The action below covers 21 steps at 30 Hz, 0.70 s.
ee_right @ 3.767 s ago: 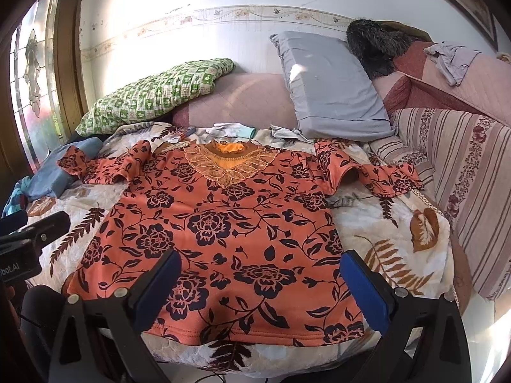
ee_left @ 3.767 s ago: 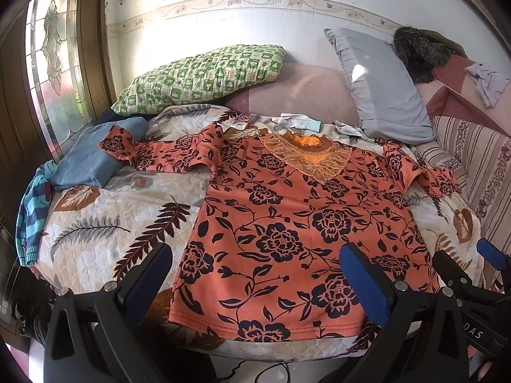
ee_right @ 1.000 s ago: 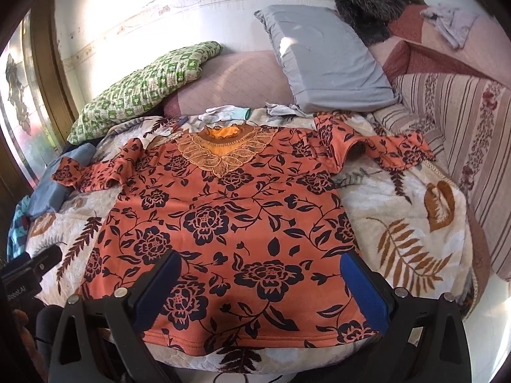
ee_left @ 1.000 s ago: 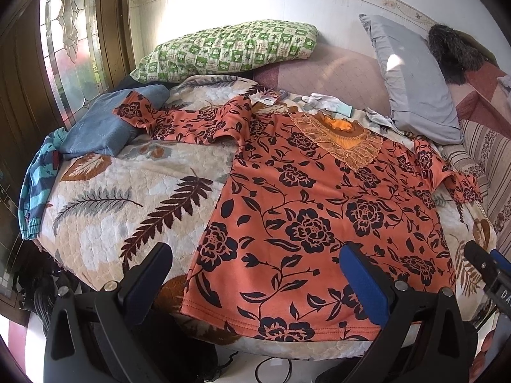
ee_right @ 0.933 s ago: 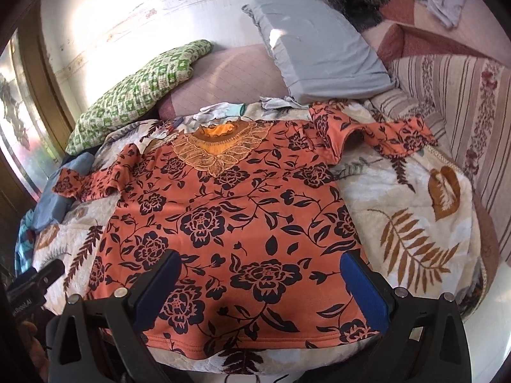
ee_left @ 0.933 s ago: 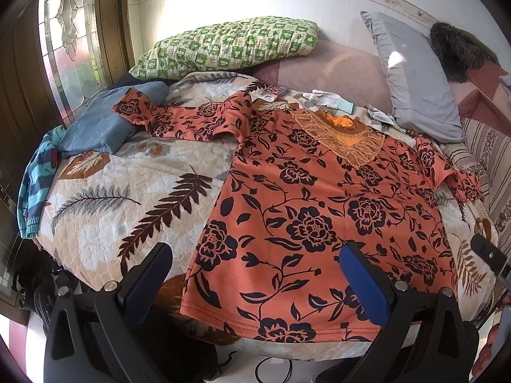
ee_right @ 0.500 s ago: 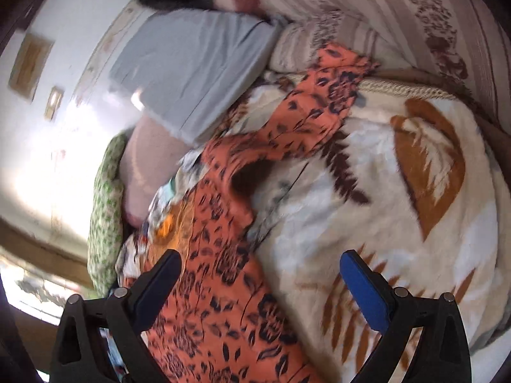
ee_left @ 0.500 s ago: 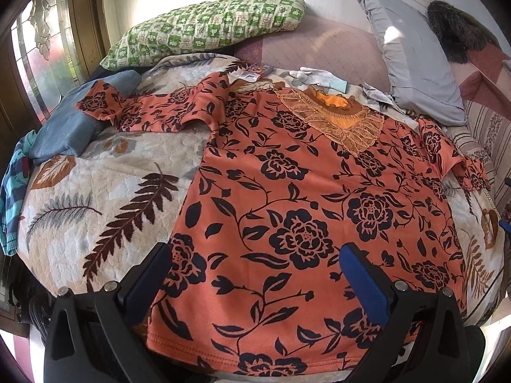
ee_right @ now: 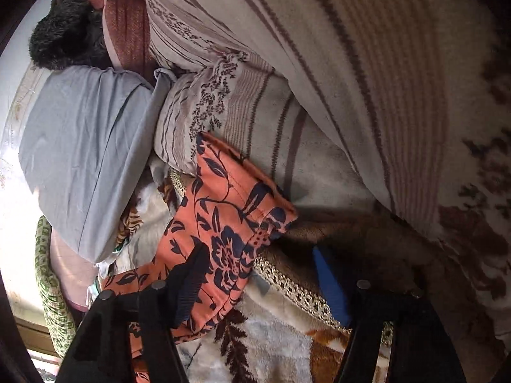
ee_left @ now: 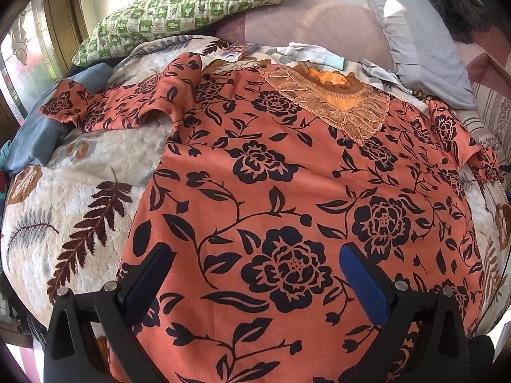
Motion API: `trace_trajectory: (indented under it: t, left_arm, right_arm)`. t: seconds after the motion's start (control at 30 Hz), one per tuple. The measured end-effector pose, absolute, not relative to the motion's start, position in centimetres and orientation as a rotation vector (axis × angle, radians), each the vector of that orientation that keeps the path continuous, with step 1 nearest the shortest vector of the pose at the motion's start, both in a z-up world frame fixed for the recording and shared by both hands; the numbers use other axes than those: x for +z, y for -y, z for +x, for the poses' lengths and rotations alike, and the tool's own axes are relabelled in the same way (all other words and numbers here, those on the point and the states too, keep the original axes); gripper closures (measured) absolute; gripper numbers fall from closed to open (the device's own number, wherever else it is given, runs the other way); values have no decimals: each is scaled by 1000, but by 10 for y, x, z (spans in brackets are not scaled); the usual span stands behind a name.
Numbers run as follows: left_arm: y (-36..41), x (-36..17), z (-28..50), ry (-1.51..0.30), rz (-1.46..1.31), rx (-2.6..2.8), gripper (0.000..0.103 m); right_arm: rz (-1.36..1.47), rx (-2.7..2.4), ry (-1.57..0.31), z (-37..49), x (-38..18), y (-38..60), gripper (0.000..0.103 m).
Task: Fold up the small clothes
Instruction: 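Grasp the sleeve nearest the right tool with the right tool, then fold the held sleeve and side across the shirt back, release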
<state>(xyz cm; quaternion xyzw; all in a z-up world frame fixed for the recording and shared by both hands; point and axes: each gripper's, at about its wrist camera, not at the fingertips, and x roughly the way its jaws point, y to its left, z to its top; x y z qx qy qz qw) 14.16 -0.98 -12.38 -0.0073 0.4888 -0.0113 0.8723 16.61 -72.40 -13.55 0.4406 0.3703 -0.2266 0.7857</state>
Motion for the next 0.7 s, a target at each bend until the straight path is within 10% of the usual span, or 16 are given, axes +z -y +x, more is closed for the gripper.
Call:
trace_trajectory:
  t: [0.23,0.37,0.7]
  left_arm:
    - [2,-134,144,-1041,-26,-11,0]
    - [-11,-132,143,-1029,-54,6,0]
    - [-57,-122,145,-983,-183,11,0]
  right_arm:
    - [881,-523,-833,191,-145,723,57]
    - [840,-554,-782,191,-132,714,92]
    - [600,-199,-576,237,17,559,94]
